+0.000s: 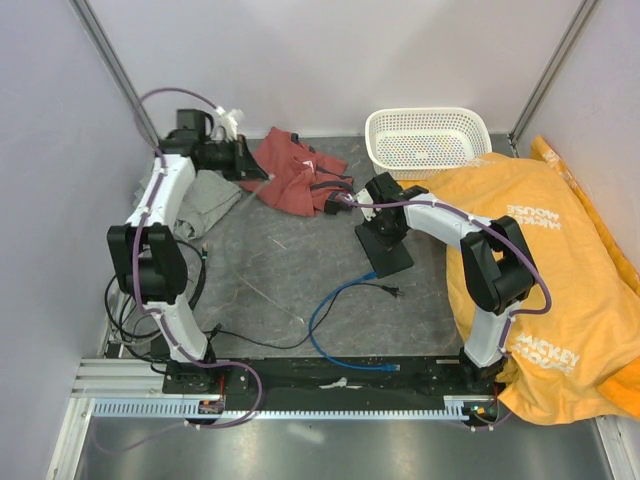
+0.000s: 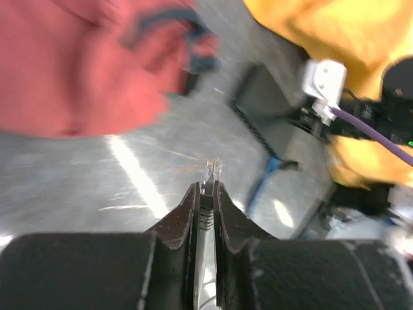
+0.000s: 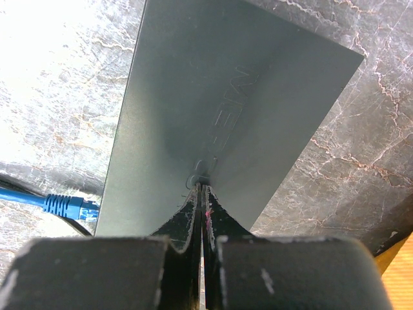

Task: Pull the plug from the switch port

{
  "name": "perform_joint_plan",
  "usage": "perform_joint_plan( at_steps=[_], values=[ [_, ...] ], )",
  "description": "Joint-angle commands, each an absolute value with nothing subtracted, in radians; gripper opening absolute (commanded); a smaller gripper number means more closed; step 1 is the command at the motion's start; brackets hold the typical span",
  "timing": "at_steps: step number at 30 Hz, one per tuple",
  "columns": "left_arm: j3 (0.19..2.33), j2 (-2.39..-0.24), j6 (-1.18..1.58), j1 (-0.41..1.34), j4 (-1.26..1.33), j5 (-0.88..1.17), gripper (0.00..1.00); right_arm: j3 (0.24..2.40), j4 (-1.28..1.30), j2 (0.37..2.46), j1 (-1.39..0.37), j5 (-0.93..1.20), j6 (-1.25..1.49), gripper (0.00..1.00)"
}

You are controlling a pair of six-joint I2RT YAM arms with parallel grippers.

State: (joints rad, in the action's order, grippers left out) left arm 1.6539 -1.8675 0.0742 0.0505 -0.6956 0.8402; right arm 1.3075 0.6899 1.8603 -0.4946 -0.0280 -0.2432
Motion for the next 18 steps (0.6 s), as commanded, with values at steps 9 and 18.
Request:
perform_joint_plan(
  at_steps=[9,18],
  values=[
    [1.832,-1.982,-0.277,-0.156,-1.103,0.529,0.02,1.353,0.581,1.968,-0.525,-0.017,-0.252,0.00],
    [1.594,-1.901,-0.327,-0.304,-0.981,0.286,0.02,1.295,0.572,1.939,-0.528,-0.023,-0.261,0.00]
  ],
)
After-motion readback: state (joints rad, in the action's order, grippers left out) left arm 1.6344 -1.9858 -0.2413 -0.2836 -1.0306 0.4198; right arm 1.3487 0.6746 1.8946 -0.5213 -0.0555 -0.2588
